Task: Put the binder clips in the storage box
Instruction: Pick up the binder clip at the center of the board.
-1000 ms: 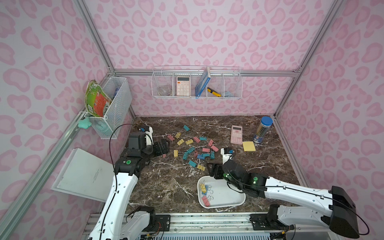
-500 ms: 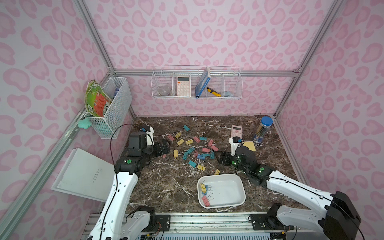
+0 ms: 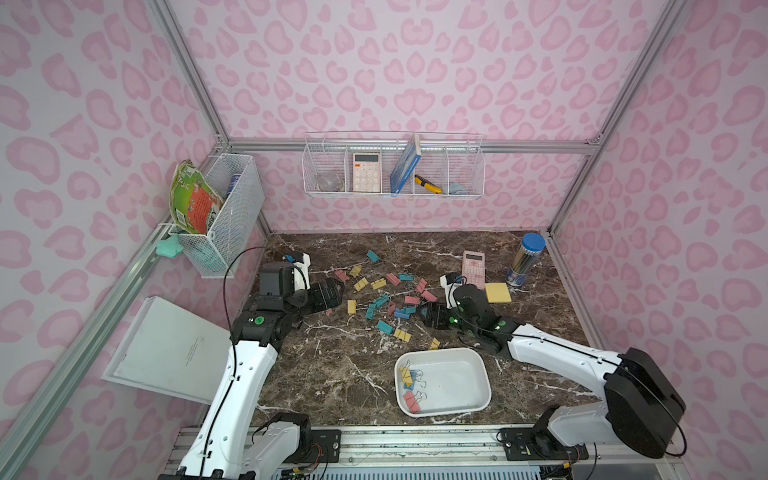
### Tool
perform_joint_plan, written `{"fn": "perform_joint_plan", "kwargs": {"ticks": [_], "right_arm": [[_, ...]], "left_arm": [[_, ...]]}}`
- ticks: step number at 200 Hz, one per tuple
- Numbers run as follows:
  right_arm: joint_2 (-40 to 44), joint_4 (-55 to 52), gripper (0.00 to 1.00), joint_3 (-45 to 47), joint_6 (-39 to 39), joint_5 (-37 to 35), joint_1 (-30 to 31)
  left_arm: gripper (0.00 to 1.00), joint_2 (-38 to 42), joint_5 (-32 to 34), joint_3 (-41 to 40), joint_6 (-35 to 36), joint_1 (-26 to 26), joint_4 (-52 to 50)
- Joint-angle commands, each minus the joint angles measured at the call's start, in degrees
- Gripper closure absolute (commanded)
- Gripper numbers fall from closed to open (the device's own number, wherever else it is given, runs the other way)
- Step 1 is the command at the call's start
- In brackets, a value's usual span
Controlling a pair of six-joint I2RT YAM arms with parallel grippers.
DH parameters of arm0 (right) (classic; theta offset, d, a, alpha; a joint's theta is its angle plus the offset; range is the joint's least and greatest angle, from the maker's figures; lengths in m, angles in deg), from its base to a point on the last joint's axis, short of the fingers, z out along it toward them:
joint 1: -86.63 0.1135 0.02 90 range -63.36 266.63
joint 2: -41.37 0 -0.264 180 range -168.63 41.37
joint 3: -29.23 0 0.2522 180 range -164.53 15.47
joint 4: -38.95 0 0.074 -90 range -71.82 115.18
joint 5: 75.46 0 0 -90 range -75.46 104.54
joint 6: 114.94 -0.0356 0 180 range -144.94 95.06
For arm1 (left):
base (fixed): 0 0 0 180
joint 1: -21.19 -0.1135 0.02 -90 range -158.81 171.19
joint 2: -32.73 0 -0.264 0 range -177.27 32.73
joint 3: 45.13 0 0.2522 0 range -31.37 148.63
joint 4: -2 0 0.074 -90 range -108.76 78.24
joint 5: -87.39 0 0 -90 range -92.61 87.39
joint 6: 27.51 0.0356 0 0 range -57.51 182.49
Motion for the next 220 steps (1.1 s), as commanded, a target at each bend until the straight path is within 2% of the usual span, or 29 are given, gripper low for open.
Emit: {"fn": "perform_joint_plan", "kwargs": {"ticks": [1, 19, 48, 65, 101, 131, 194, 220], "right_arm": [[-4.83, 1.23, 0.27, -3.01, 1.72, 7.06, 0.06], [-8.52, 4.71, 0.29, -3.79, 6.76, 9.41, 0.28], [-13.50, 2.57, 0.30, -6.91, 17.55, 10.01, 0.58], [-16.72, 1.20, 0.33, -9.24, 20.18, 11.70, 0.75], [-21.22, 2.84, 0.43, -11.20, 18.91, 12.93, 1.10], [-22.55, 3.02, 0.48, -11.53, 18.95, 13.82, 1.15], [-20.76, 3.72, 0.73, -9.69, 18.20, 12.25, 1.35], [-20.78, 2.18, 0.76, -10.17, 19.28, 10.61, 2.75]], "left_arm": [[0.01, -0.12, -0.93, 0.35, -0.16, -0.05, 0.42], [0.01, 0.19, -0.59, 0.34, -0.09, 0.00, 0.41], [0.01, 0.38, -0.15, 0.30, 0.15, -0.01, 0.41], [0.01, 0.27, -0.15, 0.28, 0.13, 0.02, 0.42], [0.01, -0.17, -0.14, 0.36, 0.10, -0.01, 0.32], [0.01, -0.29, -0.18, 0.30, 0.15, -0.03, 0.34], [0.01, -0.33, -0.14, 0.37, 0.05, 0.06, 0.26], [0.01, -0.16, 0.12, 0.30, 0.14, 0.05, 0.25]]}}
